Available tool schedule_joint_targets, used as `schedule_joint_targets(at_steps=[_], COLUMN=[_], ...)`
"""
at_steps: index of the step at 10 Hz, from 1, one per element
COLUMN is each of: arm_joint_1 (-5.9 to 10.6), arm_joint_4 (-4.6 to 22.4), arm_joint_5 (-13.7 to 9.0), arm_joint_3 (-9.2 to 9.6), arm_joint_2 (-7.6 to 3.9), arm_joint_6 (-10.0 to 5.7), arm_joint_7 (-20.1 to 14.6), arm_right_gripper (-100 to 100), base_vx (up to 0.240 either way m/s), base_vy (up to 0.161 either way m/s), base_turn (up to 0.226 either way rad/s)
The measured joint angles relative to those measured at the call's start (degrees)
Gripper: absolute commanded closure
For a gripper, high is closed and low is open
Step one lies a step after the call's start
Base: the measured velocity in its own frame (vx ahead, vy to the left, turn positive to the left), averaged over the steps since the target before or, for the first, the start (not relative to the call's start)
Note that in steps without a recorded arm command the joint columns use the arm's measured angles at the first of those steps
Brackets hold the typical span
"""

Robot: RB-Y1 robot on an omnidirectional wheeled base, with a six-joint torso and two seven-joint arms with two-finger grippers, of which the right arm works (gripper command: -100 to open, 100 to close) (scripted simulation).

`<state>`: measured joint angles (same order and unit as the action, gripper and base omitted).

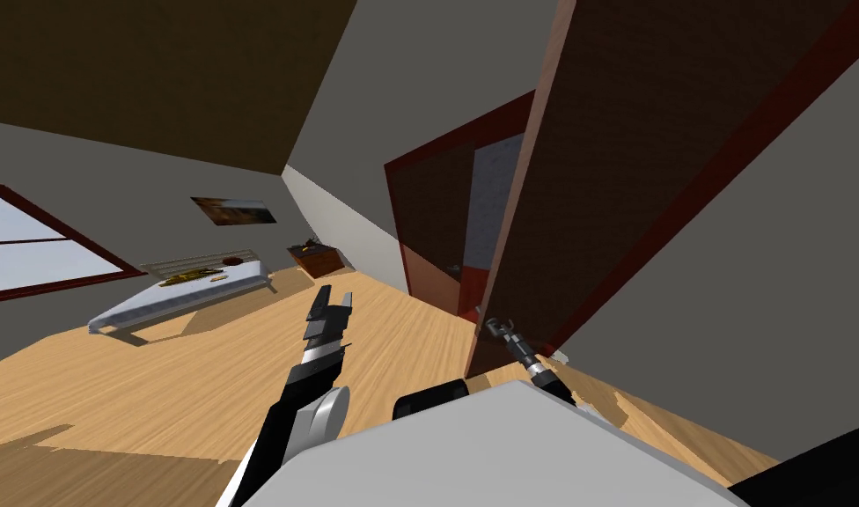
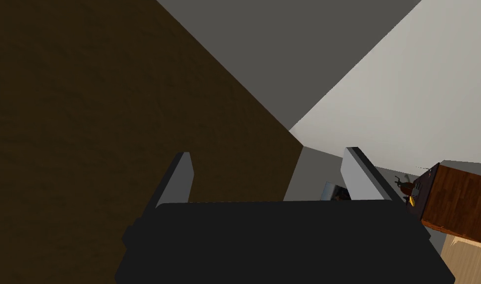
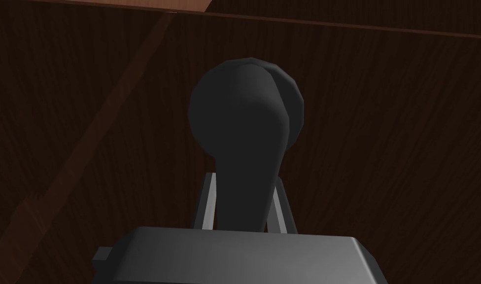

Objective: Pull the door open

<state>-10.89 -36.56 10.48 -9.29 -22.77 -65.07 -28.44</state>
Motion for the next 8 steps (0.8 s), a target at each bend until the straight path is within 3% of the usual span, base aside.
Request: schedule_joint_targets(at_steps=[2,6,7,8], arm_joint_1=[1.93,4.35,5.7,5.98], arm_joint_4=[2.1,1.0,2.5,2.2], arm_joint_5=[-1.2,-4.8,-5.6,-6.4], arm_joint_3=[1.21,4.69,5.48,6.29], arm_joint_2=[-0.15,-0.37,-0.3,-0.28], arm_joint_6=[0.16,3.45,3.35,3.9], arm_joint_7=[0.8,2.6,3.3,3.8], arm_right_gripper=[100,100,100,100], base_vx=[-0.18,-0.207,-0.19,-0.192], base_vy=[-0.055,-0.072,-0.075,-0.075], base_turn=[0.142,0.134,0.101,0.079])
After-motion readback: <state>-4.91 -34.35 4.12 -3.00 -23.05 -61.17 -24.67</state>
